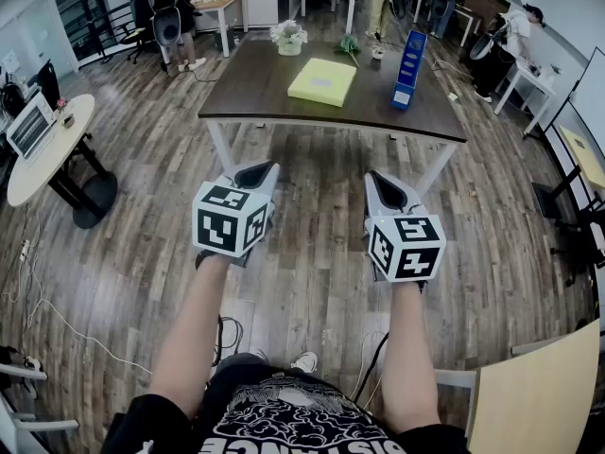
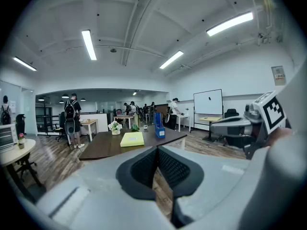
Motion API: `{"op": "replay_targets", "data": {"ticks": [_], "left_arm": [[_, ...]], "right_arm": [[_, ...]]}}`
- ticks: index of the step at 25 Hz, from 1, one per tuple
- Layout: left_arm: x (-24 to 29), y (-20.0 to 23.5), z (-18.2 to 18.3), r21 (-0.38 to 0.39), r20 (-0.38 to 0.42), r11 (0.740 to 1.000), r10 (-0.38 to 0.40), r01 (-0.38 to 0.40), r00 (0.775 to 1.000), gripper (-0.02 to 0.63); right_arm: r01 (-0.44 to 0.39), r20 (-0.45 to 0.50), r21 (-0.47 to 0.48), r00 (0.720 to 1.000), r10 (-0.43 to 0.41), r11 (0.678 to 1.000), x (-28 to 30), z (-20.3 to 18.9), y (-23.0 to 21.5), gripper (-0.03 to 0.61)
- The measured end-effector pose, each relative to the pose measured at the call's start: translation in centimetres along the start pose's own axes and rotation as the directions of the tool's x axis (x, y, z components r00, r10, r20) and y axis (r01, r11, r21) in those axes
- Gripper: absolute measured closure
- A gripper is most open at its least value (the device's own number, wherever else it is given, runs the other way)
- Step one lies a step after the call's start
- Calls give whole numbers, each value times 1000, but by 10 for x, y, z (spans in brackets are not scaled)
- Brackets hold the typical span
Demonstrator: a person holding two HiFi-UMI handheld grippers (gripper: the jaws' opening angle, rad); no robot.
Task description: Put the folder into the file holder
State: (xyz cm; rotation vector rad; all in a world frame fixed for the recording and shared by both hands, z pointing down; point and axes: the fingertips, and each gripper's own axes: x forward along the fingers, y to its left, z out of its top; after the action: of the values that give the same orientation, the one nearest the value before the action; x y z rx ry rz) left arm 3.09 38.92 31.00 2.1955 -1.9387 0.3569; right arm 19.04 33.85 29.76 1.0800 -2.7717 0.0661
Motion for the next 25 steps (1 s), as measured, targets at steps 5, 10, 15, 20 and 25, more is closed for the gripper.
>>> {"op": "replay_targets", "data": {"ticks": [5,10,15,20,25], "left_arm": [[0,-5,0,7,-3,1000,1,-1,1000,614],[-2,-4,-3,5,-11,1000,8,-8,1000,600],[2,-2,-3,-7,-9,1000,-1,1,1000,589],[18,-3,-4,5,-19,1000,-19,19,1000,526],[42,3,1,-7,-15,999,-45,45,999,498]], "right_arm": [[8,0,12,1000,-8,1000,-3,-3,-2,580],[13,4,39,1000,-14,999,-4,-6,-4,580],[2,6,51,1000,-3,999,-1,-7,-6,563],[-12,-8,54,1000,12,998,8,-12,-12,492],[-9,-23,32,1000,10,999,24,-13,-19,443]]}}
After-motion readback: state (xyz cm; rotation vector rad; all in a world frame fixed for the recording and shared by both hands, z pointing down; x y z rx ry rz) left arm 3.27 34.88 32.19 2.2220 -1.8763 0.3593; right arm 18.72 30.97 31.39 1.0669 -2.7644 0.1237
